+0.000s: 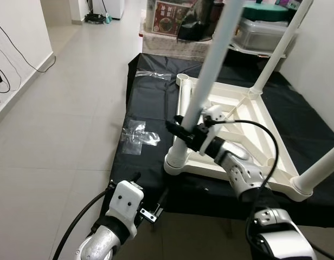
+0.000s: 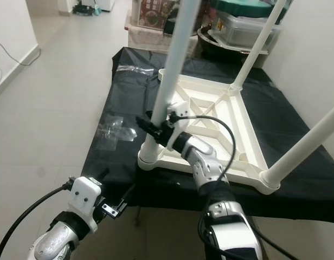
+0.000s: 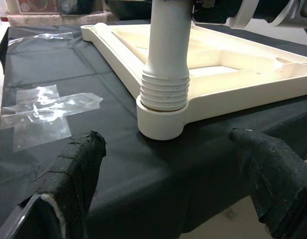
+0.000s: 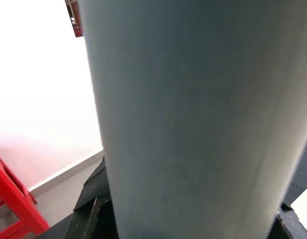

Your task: Building children table

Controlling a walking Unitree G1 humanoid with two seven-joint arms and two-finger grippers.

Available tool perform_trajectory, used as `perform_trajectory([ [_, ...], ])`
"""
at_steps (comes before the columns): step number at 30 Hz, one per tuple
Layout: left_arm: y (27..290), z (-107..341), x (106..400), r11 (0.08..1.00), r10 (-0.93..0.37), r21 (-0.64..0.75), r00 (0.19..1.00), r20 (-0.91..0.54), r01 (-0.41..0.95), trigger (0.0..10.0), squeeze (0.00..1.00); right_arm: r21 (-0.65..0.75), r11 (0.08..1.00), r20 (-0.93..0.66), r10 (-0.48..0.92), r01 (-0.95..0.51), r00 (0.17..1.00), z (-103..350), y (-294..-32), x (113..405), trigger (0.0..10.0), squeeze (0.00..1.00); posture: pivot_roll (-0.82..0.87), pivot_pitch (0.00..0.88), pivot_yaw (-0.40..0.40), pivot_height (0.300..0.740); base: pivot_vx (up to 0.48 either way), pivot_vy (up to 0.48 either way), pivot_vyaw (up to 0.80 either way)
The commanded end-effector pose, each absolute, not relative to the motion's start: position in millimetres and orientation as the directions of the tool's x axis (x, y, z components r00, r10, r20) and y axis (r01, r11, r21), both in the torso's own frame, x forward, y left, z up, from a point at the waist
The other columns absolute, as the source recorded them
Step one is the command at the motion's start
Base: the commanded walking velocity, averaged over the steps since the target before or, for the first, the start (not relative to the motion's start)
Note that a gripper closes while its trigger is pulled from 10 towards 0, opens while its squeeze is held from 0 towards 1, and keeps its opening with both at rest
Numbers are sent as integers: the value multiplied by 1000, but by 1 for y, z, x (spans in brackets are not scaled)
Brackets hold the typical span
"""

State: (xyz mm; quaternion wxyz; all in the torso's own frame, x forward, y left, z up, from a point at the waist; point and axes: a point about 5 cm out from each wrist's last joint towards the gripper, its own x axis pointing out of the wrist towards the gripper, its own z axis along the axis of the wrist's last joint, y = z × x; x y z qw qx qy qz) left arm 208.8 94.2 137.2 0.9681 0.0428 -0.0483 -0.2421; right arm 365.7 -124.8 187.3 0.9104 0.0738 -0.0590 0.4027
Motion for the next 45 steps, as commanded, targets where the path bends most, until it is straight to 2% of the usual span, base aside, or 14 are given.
perform_trajectory([
  [1,93,135,208,872,-483,119,874,54,475,10000,0,125,681,128,710,-722,692,169,-132,359,0,0,137,108,-140,740,0,0,0],
  [7,95,137,207,870,-486,126,872,53,477,10000,0,127,635,98,756,-762,647,151,-128,347,0,0,144,116,-134,740,0,0,0],
  [17,98,140,201,872,-481,130,875,50,472,10000,0,99,582,50,807,-807,588,148,-120,347,0,0,165,131,-150,740,0,0,0],
  [22,99,144,192,867,-491,128,870,46,482,10000,0,104,499,28,863,-860,504,150,-115,348,0,0,177,156,-164,740,0,0,0],
  [26,99,144,192,867,-491,128,870,46,482,10000,0,104,499,28,863,-860,504,150,-115,348,0,0,177,156,-164,740,0,0,0],
  [27,99,146,188,865,-494,126,868,45,486,10000,0,99,465,15,883,-880,468,153,-112,351,0,0,186,183,-176,740,0,0,0],
  [28,99,146,188,865,-494,126,868,45,486,10000,0,99,465,15,883,-880,468,153,-112,351,0,0,186,183,-176,740,0,0,0],
  [29,101,150,180,863,-498,117,867,37,491,10000,0,86,403,16,914,-911,406,162,-106,355,0,0,199,215,-182,740,0,0,0],
  [36,104,156,171,861,-502,114,865,24,496,10000,0,54,289,29,956,-956,291,171,-96,353,0,0,207,244,-183,740,0,0,0],
  [39,105,159,167,859,-505,111,863,11,501,10000,0,33,197,1,980,-980,197,169,-89,349,0,0,208,263,-180,740,0,0,0],
  [44,106,160,165,859,-503,109,864,4,500,10000,0,19,163,-3,987,-987,163,168,-86,347,0,0,211,270,-181,740,0,0,0],
  [45,106,160,164,859,-502,110,865,1,499,10000,0,6,130,-24,991,-992,129,166,-86,345,0,0,216,276,-182,740,0,0,0],
])
